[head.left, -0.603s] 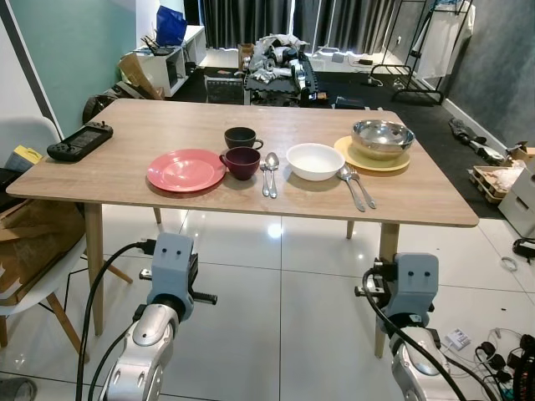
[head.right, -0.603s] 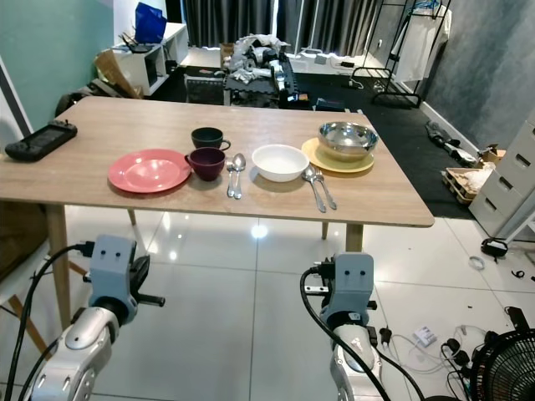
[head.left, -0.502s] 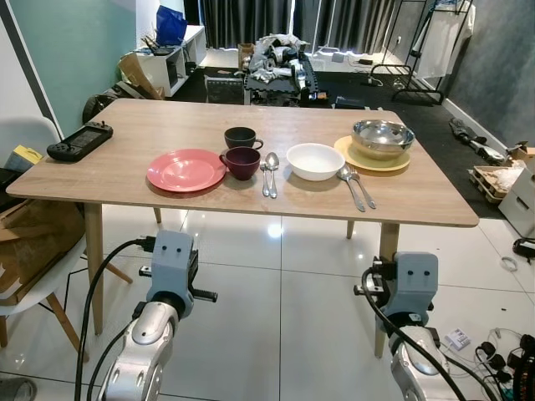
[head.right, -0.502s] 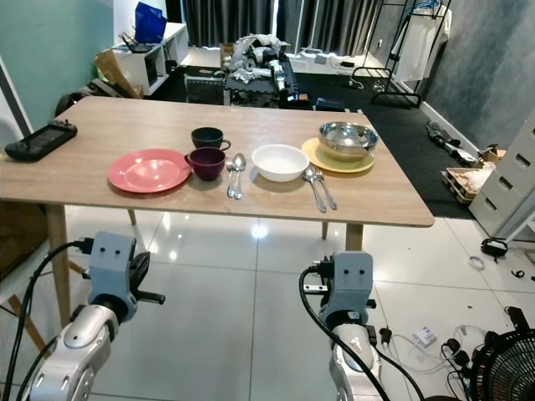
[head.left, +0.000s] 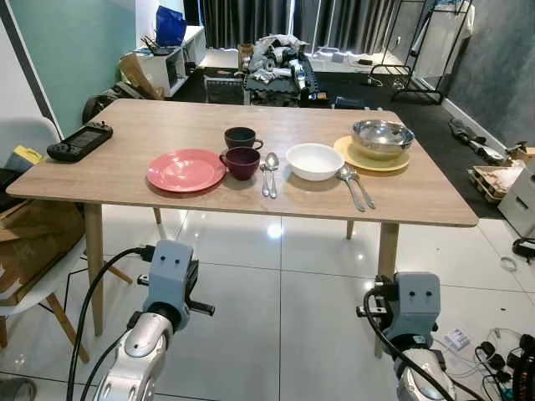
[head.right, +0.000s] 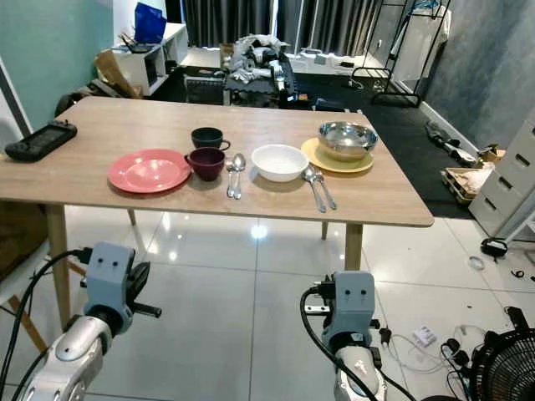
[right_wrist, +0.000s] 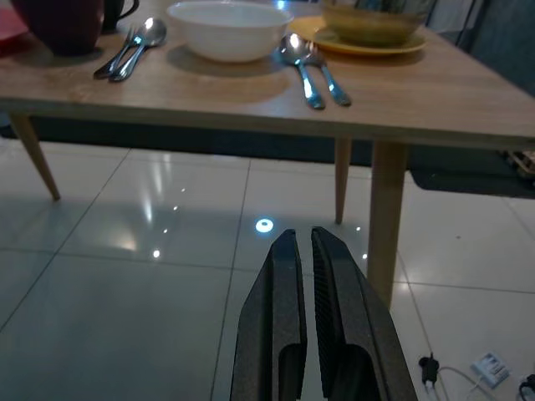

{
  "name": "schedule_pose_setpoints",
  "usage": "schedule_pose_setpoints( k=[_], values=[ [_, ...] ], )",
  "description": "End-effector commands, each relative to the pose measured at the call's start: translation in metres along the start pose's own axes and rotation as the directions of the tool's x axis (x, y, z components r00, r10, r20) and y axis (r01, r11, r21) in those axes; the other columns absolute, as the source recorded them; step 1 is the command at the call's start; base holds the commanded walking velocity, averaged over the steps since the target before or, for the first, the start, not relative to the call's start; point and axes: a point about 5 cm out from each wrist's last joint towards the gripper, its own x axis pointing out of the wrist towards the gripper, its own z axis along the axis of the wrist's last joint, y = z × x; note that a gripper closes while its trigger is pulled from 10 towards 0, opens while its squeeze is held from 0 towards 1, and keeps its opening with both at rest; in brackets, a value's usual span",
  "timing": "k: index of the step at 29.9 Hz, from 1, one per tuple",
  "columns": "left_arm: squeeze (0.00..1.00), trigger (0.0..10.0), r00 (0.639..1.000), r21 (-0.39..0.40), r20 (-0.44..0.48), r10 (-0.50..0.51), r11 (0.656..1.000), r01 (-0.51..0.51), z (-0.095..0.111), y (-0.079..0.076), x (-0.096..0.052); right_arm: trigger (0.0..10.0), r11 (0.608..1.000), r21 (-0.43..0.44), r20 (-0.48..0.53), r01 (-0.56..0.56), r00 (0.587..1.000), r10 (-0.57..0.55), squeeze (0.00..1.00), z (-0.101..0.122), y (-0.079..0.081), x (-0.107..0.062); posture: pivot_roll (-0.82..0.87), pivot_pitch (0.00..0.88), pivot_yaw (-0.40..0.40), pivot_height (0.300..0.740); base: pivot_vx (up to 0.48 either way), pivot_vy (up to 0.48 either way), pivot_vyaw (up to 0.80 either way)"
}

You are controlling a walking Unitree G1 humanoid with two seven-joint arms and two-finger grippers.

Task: Setting the table

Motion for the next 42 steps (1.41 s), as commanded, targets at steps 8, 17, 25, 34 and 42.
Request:
schedule_pose_setpoints(
  k=[8, 17, 25, 34, 42],
  values=[
    [0.00, 10.0, 1.000, -0.006, 0.002, -0.020, 1.000, 0.020, -0.0019, -0.0034, -0.0029, 10.0, 1.000, -0.001, -0.016, 0.025, 1.000, -0.025, 0.00, -0.0017, -0.0074, -0.0023, 0.10, 0.048, 0.063, 0.740, 0.000, 0.000, 0.00],
    [0.00, 10.0, 0.999, -0.013, 0.017, -0.029, 0.999, 0.029, 0.0016, -0.0066, -0.0007, 10.0, 1.000, 0.007, -0.010, 0.020, 1.000, -0.020, 0.00, 0.0004, -0.0050, -0.0014, 0.10, 0.048, 0.063, 0.740, 0.000, 0.000, 0.00],
    [0.00, 10.0, 1.000, -0.014, 0.019, -0.024, 1.000, 0.024, 0.0023, -0.0059, -0.0010, 10.0, 1.000, 0.012, -0.010, 0.016, 1.000, -0.016, 0.00, 0.0012, -0.0031, -0.0007, 0.10, 0.056, 0.063, 0.740, 0.000, 0.000, 0.00],
    [0.00, 10.0, 1.000, -0.015, 0.017, -0.021, 1.000, 0.021, 0.0021, -0.0058, -0.0010, 10.0, 1.000, 0.014, -0.013, 0.011, 1.000, -0.011, 0.00, 0.0013, -0.0016, -0.0007, 0.10, 0.062, 0.062, 0.740, 0.000, 0.000, 0.00],
    [0.00, 10.0, 1.000, -0.017, 0.014, -0.020, 1.000, 0.020, 0.0020, -0.0071, 0.0000, 10.0, 1.000, 0.014, -0.017, 0.011, 1.000, -0.010, 0.00, 0.0008, -0.0009, -0.0008, 0.10, 0.067, 0.063, 0.740, 0.000, 0.000, 0.00]
  ],
)
